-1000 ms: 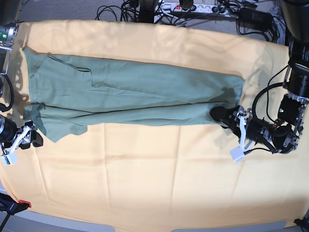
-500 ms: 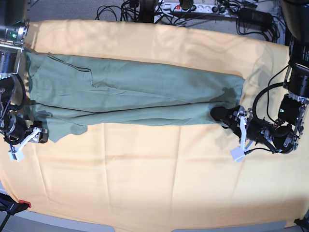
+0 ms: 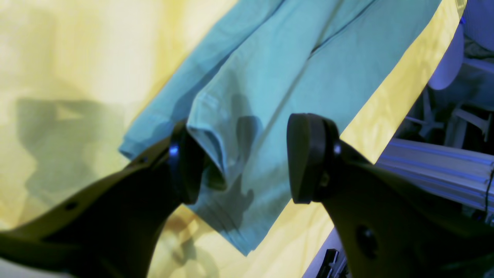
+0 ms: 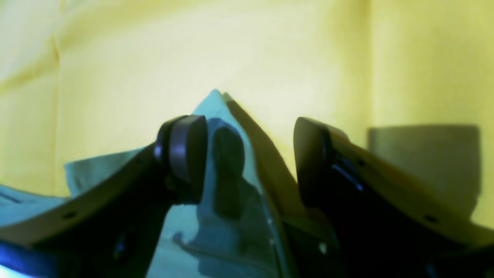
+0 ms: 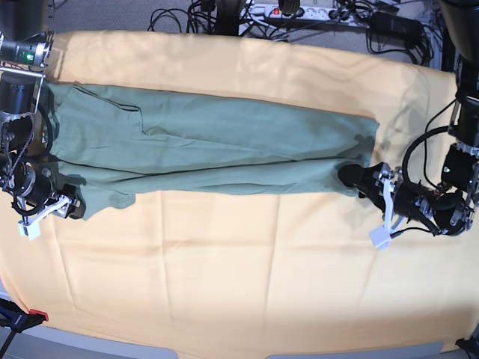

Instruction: Fold the T-shirt properly

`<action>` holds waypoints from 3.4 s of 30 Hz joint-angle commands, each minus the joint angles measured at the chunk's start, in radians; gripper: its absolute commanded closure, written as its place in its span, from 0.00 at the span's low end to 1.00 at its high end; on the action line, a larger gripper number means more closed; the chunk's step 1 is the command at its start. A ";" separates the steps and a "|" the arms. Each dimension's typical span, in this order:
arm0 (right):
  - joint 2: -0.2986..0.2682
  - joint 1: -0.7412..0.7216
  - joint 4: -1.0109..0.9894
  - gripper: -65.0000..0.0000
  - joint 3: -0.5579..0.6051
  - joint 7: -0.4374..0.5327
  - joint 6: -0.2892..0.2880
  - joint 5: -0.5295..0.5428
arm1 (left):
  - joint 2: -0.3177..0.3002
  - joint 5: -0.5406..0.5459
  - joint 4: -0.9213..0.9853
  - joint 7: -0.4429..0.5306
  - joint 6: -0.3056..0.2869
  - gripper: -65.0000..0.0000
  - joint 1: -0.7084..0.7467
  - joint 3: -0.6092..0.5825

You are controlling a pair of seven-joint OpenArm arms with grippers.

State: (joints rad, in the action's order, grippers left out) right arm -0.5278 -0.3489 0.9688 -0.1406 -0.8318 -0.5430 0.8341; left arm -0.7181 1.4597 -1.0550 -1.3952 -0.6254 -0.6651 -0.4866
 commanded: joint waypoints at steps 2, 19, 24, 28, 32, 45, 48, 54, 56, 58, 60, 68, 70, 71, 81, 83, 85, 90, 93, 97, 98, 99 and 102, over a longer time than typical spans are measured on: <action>-0.004 -0.022 0.010 0.42 -0.006 -0.025 -0.066 0.064 | -0.016 0.024 -0.013 0.004 -0.003 0.45 -0.033 0.010; 0.013 -0.024 0.068 1.00 -0.006 0.047 -0.155 -0.001 | -0.016 0.024 -0.013 0.025 -0.037 0.45 -0.034 0.010; 0.009 0.067 0.272 1.00 -0.006 0.046 -0.155 -0.051 | -0.016 0.024 -0.013 0.027 -0.041 0.45 -0.034 0.010; 0.006 0.186 0.471 1.00 -0.006 0.045 -0.155 -0.092 | -0.016 0.024 -0.013 0.029 -0.051 0.45 -0.034 0.010; -0.020 0.294 0.579 1.00 -0.006 0.046 -0.155 -0.106 | -0.016 0.024 -0.013 0.030 -0.055 0.45 -0.034 0.015; -0.135 0.462 0.711 1.00 -0.006 -0.106 -0.155 0.009 | -0.016 0.024 -0.013 0.030 -0.055 0.45 -0.034 0.293; -0.135 0.462 0.712 1.00 -0.006 -0.149 -0.155 -0.005 | -0.017 0.024 -0.013 0.030 -0.055 0.45 -0.033 0.347; -0.135 0.462 0.712 1.00 -0.006 -0.270 -0.155 -0.004 | -0.019 0.024 -0.013 0.034 -0.055 0.45 -0.033 0.390; -0.135 0.462 0.712 0.91 -0.006 -0.270 -0.155 -0.005 | -0.019 0.024 -0.013 0.034 -0.055 0.45 -0.034 0.390; -0.135 0.458 0.712 0.66 -0.006 -0.272 -0.155 -0.031 | -0.020 0.024 -0.013 0.034 -0.055 0.45 -0.034 0.390; -0.138 0.444 0.712 0.47 -0.007 -0.272 -0.155 -0.070 | -0.024 0.024 -0.013 0.034 -0.055 0.45 -0.034 0.390; -0.186 0.410 0.753 0.45 -0.069 -0.322 -0.155 0.073 | -0.097 0.024 -0.013 0.037 -0.072 0.45 -0.034 0.390; -0.189 0.410 0.783 0.45 -0.125 -0.345 -0.155 0.146 | -0.123 0.024 -0.013 0.051 -0.073 0.45 -0.033 0.390; -0.189 0.410 0.797 0.45 -0.158 -0.354 -0.155 0.195 | -0.137 0.024 -0.013 0.060 -0.073 0.45 -0.033 0.390; -0.155 0.478 0.814 1.00 -0.390 -0.377 -0.155 0.411 | -0.249 0.024 -0.012 0.071 -0.073 0.45 -0.033 0.391; -0.108 0.503 0.812 1.00 -0.389 -0.325 -0.155 0.368 | -0.261 0.024 -0.012 0.071 -0.053 0.45 -0.033 0.391; -0.055 0.525 0.806 1.00 -0.389 -0.241 -0.155 0.262 | -0.269 0.024 -0.012 0.071 -0.053 0.45 -0.033 0.392; 0.054 0.546 0.749 1.00 -0.389 -0.086 -0.155 -0.003 | -0.270 0.024 0.003 0.063 -0.021 0.45 -0.025 0.416; 0.100 0.557 0.707 1.00 -0.389 -0.057 -0.155 -0.060 | -0.269 0.024 0.038 0.056 -0.009 0.45 0.014 0.482; 0.146 0.556 0.650 1.00 -0.389 -0.025 -0.155 -0.115 | -0.263 0.024 0.078 0.048 0.017 0.45 0.092 0.600; 0.150 0.556 0.641 1.00 -0.389 -0.011 -0.155 -0.131 | -0.262 0.024 0.078 0.048 0.018 0.45 0.118 0.616; 0.151 0.556 0.637 1.00 -0.389 -0.009 -0.155 -0.136 | -0.262 0.024 0.078 0.048 0.017 0.45 0.146 0.623; 0.151 0.557 0.636 1.00 -0.389 -0.013 -0.155 -0.137 | -0.250 0.024 0.078 0.048 0.017 0.45 0.237 0.623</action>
State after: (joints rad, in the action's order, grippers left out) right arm -0.3576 0.2157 1.5944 -0.5217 -0.8566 -0.6933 0.6884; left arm -0.9447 1.4616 -0.9672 -1.3544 -0.6064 -0.4095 0.1268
